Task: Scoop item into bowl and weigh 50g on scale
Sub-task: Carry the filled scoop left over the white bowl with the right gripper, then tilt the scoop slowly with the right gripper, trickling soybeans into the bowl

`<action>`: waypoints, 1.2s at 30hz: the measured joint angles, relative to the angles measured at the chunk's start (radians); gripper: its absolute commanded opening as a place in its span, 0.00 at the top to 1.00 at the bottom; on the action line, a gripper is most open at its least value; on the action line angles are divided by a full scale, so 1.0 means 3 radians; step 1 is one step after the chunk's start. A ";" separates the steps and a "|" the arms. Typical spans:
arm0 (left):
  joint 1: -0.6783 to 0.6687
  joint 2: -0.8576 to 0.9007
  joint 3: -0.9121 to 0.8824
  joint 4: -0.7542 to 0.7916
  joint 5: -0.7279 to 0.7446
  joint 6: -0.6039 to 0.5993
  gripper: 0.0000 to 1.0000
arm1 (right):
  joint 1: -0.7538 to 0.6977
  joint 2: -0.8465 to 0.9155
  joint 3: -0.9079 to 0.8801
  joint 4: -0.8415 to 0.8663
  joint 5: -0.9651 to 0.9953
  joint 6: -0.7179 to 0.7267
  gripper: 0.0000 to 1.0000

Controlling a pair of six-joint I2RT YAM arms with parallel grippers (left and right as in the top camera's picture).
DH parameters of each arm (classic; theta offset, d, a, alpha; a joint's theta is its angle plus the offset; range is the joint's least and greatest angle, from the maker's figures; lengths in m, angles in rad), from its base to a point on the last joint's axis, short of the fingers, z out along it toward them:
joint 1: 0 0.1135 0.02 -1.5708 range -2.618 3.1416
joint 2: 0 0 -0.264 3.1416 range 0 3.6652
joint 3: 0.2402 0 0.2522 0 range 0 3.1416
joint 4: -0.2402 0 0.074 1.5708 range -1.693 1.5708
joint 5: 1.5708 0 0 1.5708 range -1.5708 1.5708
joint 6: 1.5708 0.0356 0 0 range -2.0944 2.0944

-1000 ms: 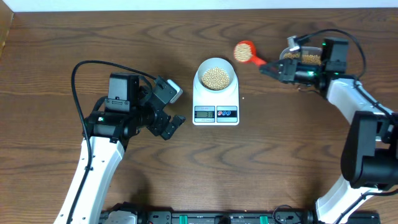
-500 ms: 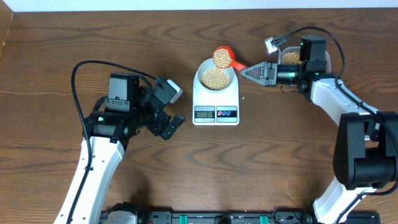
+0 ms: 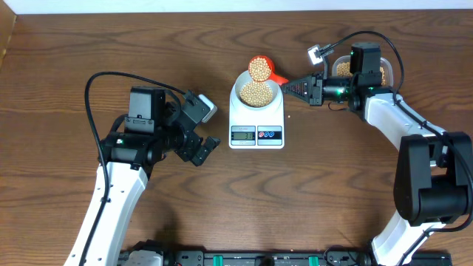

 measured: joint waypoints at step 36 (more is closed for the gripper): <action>0.0000 0.0000 0.0000 0.0000 -0.0001 0.0000 0.02 | 0.0000 0.0000 0.0000 -0.0200 0.0347 -0.1114 0.99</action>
